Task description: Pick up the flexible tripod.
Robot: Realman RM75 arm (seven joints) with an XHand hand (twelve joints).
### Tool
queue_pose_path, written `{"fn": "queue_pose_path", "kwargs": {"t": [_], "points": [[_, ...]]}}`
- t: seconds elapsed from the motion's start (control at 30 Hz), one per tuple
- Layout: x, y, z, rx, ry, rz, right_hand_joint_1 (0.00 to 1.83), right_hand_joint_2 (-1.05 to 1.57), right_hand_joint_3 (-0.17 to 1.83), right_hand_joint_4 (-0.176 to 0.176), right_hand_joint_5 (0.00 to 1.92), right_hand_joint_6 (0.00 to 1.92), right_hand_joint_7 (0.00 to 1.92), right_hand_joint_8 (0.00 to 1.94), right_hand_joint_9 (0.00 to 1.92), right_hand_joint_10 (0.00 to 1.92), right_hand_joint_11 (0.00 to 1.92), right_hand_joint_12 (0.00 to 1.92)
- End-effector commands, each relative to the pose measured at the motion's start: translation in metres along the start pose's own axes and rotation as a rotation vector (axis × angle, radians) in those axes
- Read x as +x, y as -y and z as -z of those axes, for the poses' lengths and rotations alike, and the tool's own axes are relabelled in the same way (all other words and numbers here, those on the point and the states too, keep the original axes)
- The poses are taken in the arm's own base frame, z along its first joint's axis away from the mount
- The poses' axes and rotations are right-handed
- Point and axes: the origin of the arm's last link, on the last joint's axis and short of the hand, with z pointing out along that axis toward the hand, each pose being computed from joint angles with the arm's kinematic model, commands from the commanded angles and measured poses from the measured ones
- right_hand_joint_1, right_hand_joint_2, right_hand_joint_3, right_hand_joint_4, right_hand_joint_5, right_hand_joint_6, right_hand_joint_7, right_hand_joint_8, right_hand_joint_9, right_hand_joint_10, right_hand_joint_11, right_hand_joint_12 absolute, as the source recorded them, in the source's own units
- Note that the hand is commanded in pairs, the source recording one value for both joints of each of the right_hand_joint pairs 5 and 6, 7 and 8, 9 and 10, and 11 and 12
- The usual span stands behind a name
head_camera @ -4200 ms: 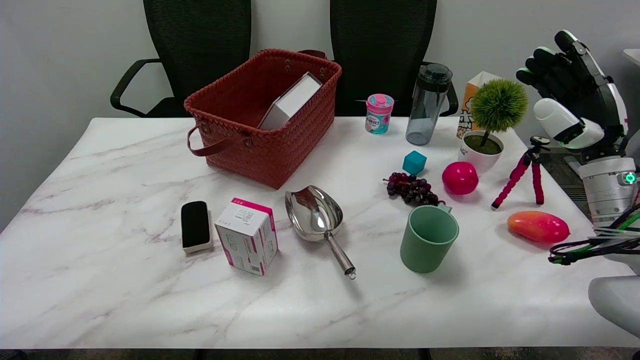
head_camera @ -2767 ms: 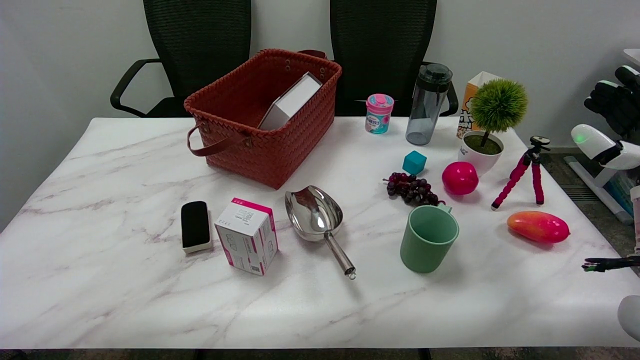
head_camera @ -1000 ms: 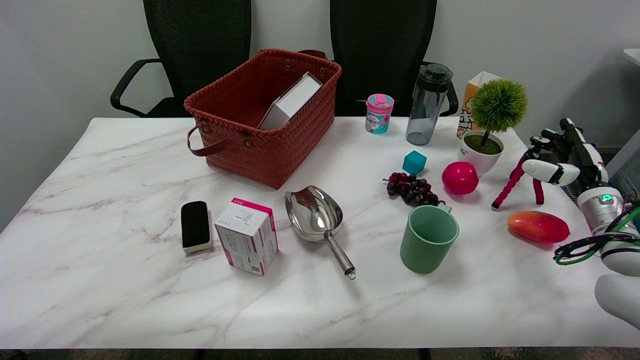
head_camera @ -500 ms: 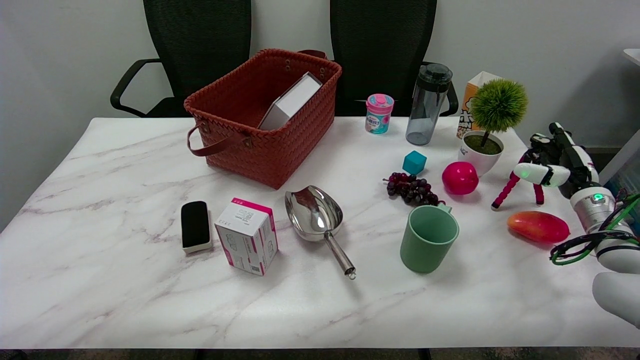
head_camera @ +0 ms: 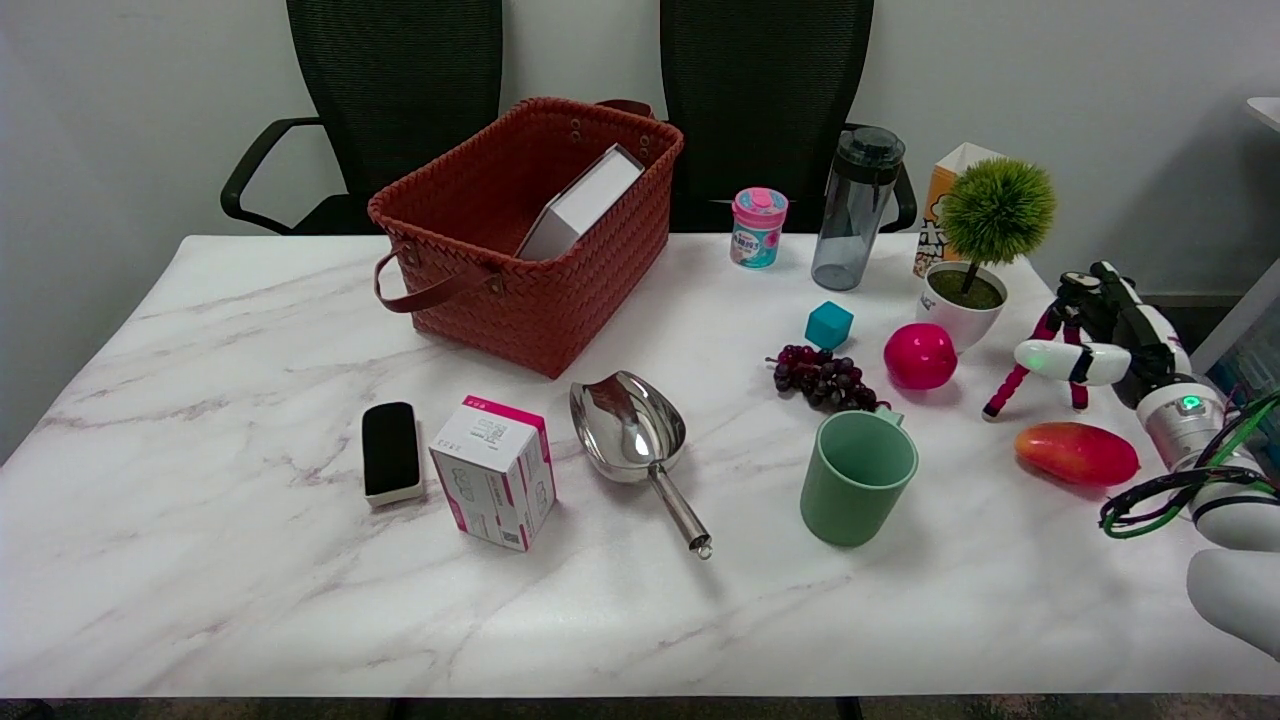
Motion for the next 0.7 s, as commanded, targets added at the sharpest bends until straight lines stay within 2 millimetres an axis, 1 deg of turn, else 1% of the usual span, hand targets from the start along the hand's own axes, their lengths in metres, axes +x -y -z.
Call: {"fn": "queue_pose_path", "kwargs": {"t": [0.03, 0.23, 0.4, 0.53, 0.57, 0.63, 0.7], "points": [[0.0000, -0.0054, 0.0023, -0.029, 0.009, 0.013, 1.23, -0.27, 0.53, 0.000, 0.00, 0.00, 0.30, 0.30, 0.25, 0.25, 0.04, 0.04], [0.0004, -0.0057, 0.0024, -0.030, 0.008, 0.013, 1.27, -0.15, 0.66, 0.000, 0.00, 0.00, 0.31, 0.31, 0.25, 0.25, 0.06, 0.06], [0.0016, -0.0049, 0.0022, -0.026, 0.004, 0.012, 1.29, -0.04, 0.70, 0.000, 0.00, 0.00, 0.31, 0.31, 0.27, 0.27, 0.09, 0.09], [0.0022, -0.0041, 0.0021, -0.021, 0.002, 0.011, 1.29, 0.00, 0.72, 0.000, 0.03, 0.03, 0.33, 0.33, 0.28, 0.28, 0.12, 0.12], [0.0022, -0.0039, 0.0021, -0.020, 0.002, 0.011, 1.29, 0.01, 0.73, 0.000, 0.05, 0.05, 0.33, 0.33, 0.29, 0.29, 0.12, 0.12], [0.0026, -0.0038, 0.0020, -0.020, 0.001, 0.011, 1.29, 0.05, 0.75, 0.000, 0.19, 0.19, 0.33, 0.33, 0.30, 0.30, 0.14, 0.14], [0.0026, -0.0038, 0.0020, -0.020, 0.001, 0.011, 1.30, 0.11, 0.76, 0.000, 0.27, 0.27, 0.34, 0.34, 0.31, 0.31, 0.17, 0.17]]}}
